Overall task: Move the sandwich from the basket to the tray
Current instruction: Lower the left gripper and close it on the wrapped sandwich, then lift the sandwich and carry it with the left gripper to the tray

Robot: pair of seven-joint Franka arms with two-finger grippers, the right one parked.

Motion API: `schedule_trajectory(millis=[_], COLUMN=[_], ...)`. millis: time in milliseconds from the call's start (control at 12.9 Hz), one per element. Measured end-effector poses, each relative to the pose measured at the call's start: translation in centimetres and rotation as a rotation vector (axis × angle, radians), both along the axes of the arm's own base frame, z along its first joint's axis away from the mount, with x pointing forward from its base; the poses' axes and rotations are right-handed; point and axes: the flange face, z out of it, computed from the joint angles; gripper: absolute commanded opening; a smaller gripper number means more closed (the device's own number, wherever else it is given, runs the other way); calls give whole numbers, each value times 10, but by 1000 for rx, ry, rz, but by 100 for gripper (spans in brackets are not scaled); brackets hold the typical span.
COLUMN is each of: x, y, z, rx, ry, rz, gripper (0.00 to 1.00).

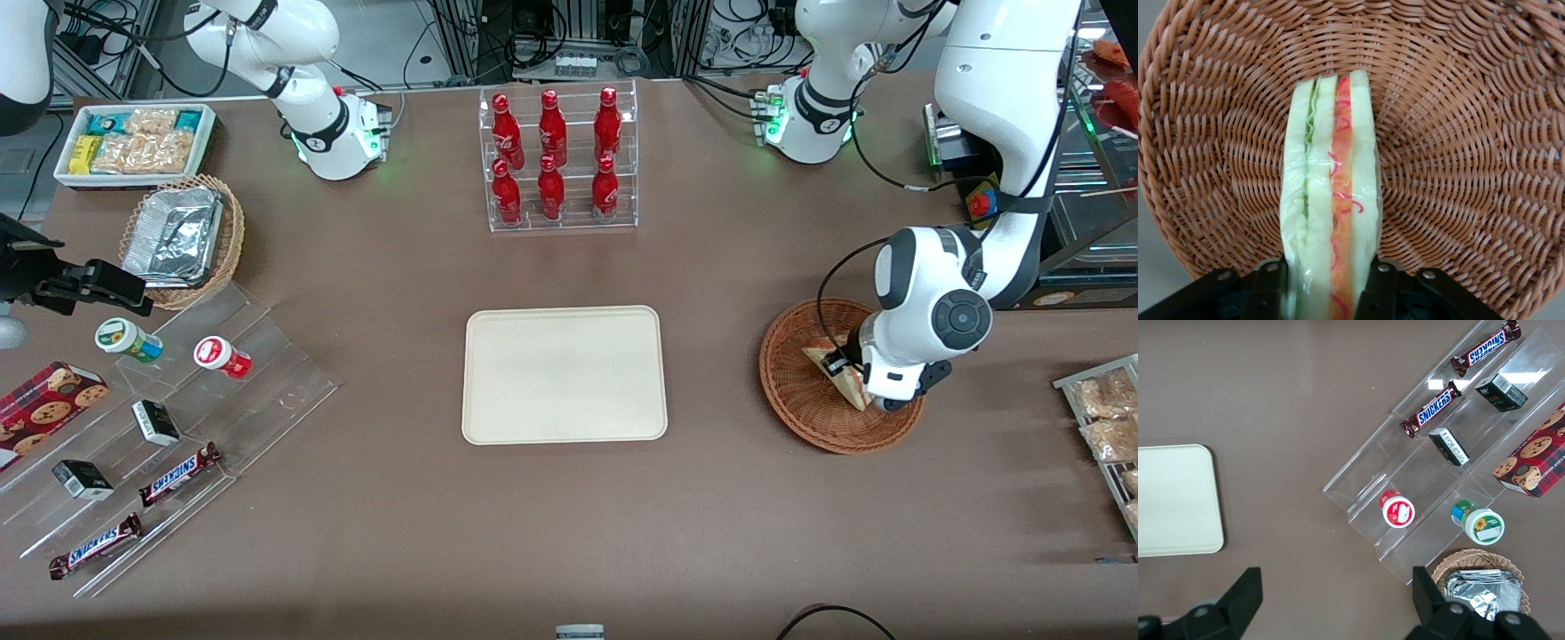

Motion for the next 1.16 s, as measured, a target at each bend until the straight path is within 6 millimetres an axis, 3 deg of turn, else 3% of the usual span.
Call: schedule_trajectory(millis=[233, 388, 543, 698, 931, 1164], x=[6, 15, 19, 19, 7, 1], y=[1, -20, -55, -103, -174, -230], z=[14, 48, 90, 122, 136, 128], rx=[66, 101, 92, 68, 20, -30], ry=[19, 31, 26, -9, -41, -39], rz=[-73, -152, -246, -334, -446, -482], gripper=[0, 0, 0, 0, 0, 0])
